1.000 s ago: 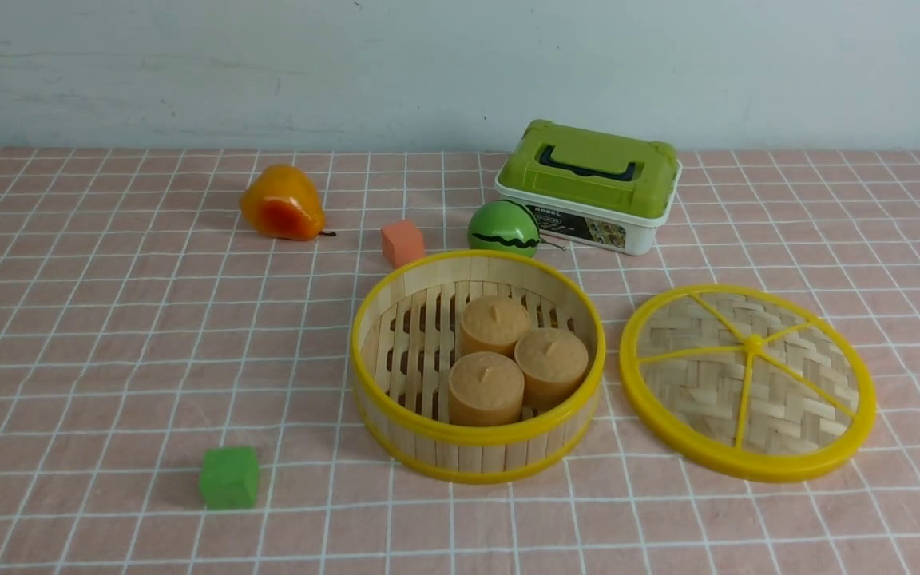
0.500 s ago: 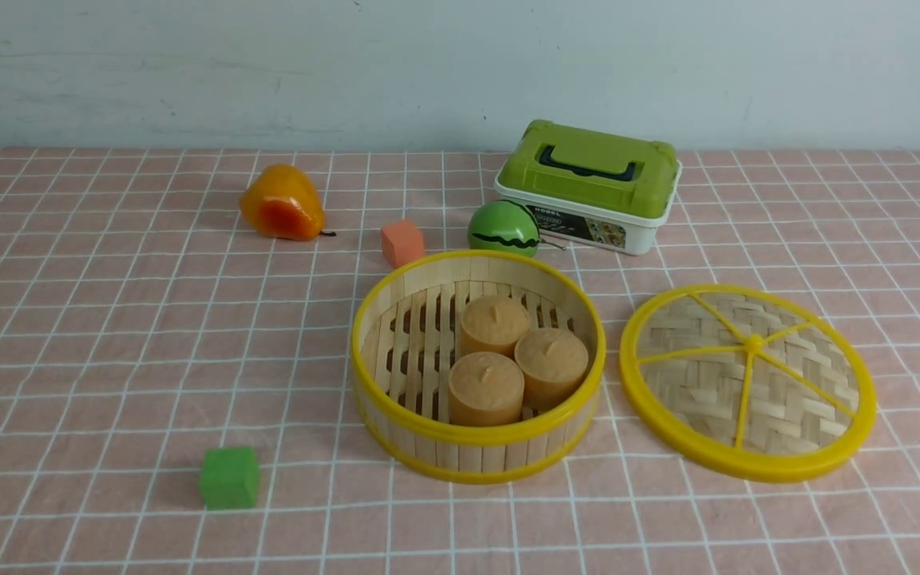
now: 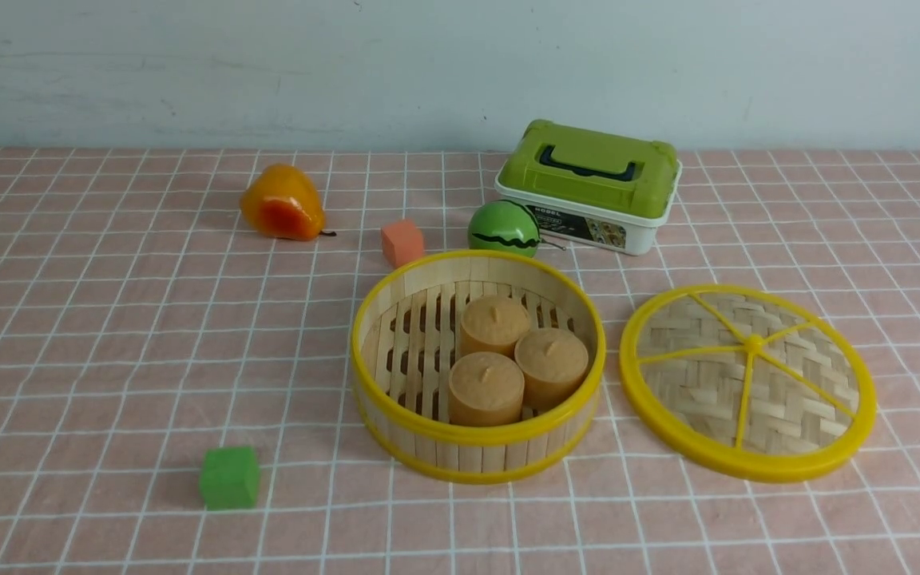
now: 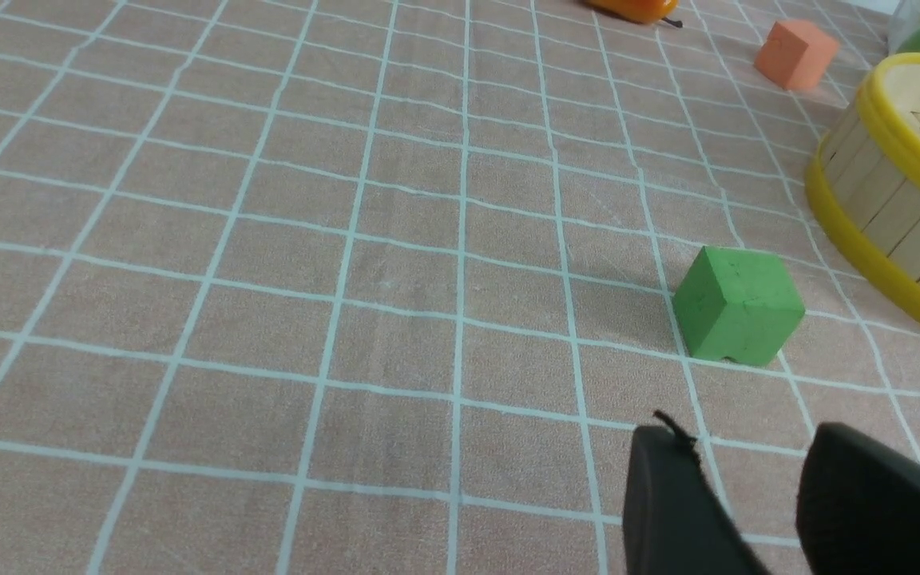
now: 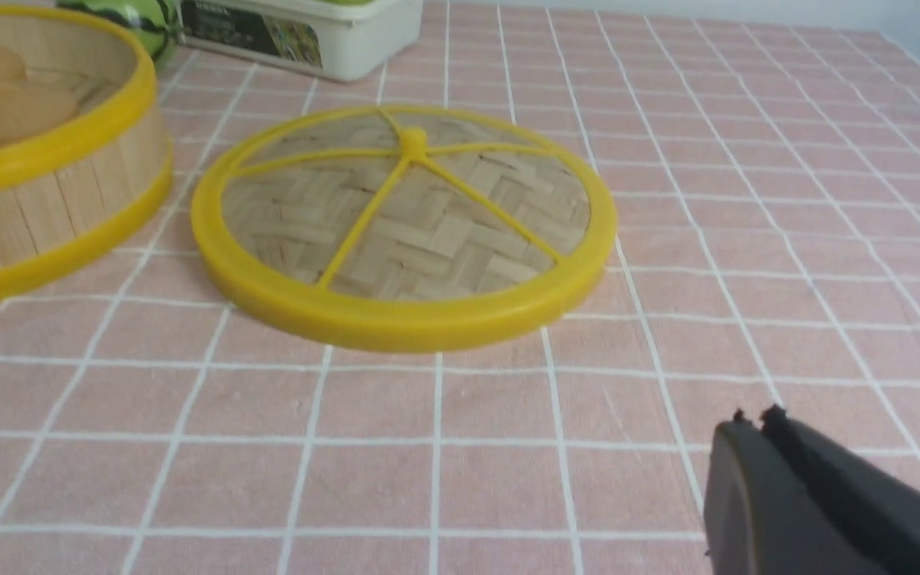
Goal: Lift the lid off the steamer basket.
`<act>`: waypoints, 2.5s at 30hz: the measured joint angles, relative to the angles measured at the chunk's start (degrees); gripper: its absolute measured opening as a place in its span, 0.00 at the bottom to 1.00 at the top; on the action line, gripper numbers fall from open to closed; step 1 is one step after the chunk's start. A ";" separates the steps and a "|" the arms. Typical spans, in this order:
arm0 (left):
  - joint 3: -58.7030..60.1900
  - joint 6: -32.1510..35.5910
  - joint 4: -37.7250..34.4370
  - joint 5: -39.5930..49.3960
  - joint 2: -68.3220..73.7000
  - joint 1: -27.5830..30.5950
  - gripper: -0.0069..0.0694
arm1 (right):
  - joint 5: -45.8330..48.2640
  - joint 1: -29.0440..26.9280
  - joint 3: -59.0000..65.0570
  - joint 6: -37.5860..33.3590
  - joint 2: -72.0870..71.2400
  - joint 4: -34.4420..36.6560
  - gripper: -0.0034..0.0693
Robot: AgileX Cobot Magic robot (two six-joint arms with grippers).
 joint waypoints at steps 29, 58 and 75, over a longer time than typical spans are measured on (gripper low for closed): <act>0.00 0.00 0.00 0.00 0.00 0.00 0.40 | 2.27 0.00 -0.29 -4.40 0.00 3.08 0.03; 0.00 0.00 0.00 0.00 0.00 0.00 0.40 | 2.27 0.00 -0.29 -4.40 0.00 3.13 0.08; 0.00 0.00 0.00 0.00 0.00 0.00 0.40 | 2.39 0.00 -0.29 -4.40 0.00 3.13 0.09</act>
